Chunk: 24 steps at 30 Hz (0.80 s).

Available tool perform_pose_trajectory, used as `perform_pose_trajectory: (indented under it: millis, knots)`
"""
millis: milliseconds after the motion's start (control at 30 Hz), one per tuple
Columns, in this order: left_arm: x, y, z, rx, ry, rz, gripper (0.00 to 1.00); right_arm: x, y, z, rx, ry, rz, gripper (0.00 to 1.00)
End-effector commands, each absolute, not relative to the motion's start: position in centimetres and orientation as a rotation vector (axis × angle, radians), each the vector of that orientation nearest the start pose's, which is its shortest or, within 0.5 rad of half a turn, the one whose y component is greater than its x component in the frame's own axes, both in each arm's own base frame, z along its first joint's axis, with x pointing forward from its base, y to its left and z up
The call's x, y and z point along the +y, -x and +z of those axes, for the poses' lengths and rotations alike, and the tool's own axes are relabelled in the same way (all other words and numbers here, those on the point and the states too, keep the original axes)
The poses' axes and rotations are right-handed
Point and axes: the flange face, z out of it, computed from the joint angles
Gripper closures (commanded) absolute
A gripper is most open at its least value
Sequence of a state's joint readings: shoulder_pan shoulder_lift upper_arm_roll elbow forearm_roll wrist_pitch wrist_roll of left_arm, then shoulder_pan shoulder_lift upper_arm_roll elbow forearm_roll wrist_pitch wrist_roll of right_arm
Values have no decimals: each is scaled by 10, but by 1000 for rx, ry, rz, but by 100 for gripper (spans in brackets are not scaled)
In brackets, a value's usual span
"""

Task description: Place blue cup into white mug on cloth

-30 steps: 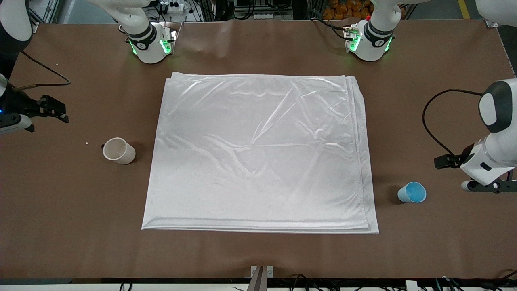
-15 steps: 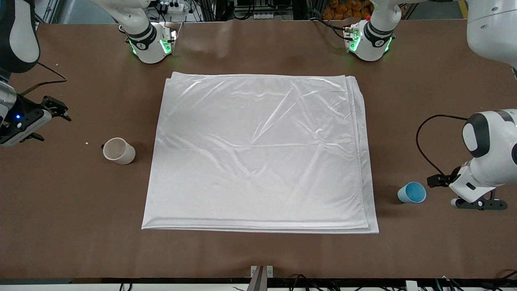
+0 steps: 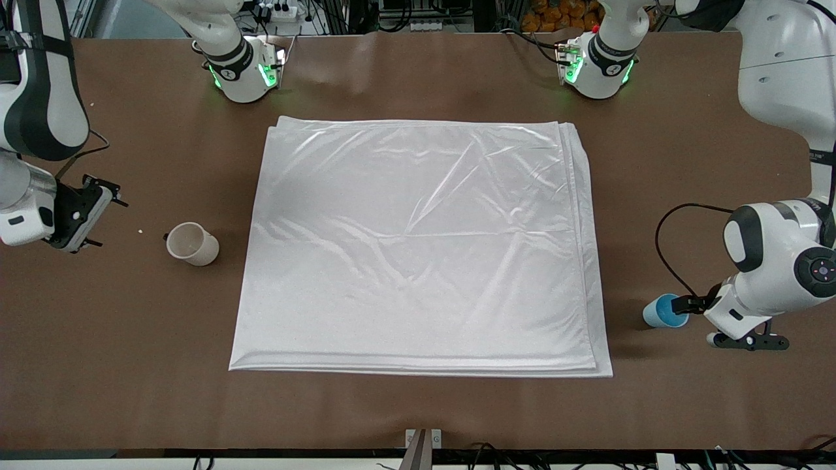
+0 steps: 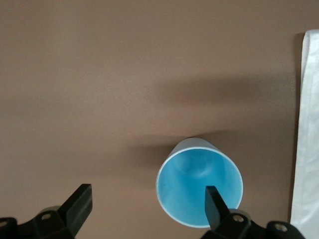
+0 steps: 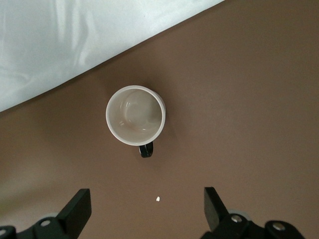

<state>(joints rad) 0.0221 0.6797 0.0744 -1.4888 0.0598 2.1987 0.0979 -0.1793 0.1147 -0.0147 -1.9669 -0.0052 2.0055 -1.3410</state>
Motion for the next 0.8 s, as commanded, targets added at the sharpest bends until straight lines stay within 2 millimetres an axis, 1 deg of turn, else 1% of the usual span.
perform_pose_trajectory:
  millis: [0,133,300,400,433,500,567,733,767]
  knots:
    - [62,-723,265,94,3067,-56,0,-110,-550,387,-1797,2536,81,0]
    - [61,-723,256,100,3067,-51,0,-109,-545,372,-1842,2512,69,0]
    - [59,-723,244,105,3066,-45,0,-107,-536,348,-1857,2514,55,0]
    - [57,-724,241,108,3064,-68,0,-106,-530,336,-1866,2524,35,0]
    - [57,-724,238,105,3066,-64,6,-106,-529,332,-1869,2524,32,0]
    - [57,-724,234,93,3069,-58,24,-106,-527,326,-1884,2521,25,0]
    - [55,-724,233,88,3072,-56,45,-107,-528,316,-1911,2492,34,0]
    - [56,-723,232,59,3091,-57,83,-122,-530,292,-1947,2473,23,0]
    - [56,-723,232,43,3102,-57,88,-124,-530,289,-1955,2467,23,0]
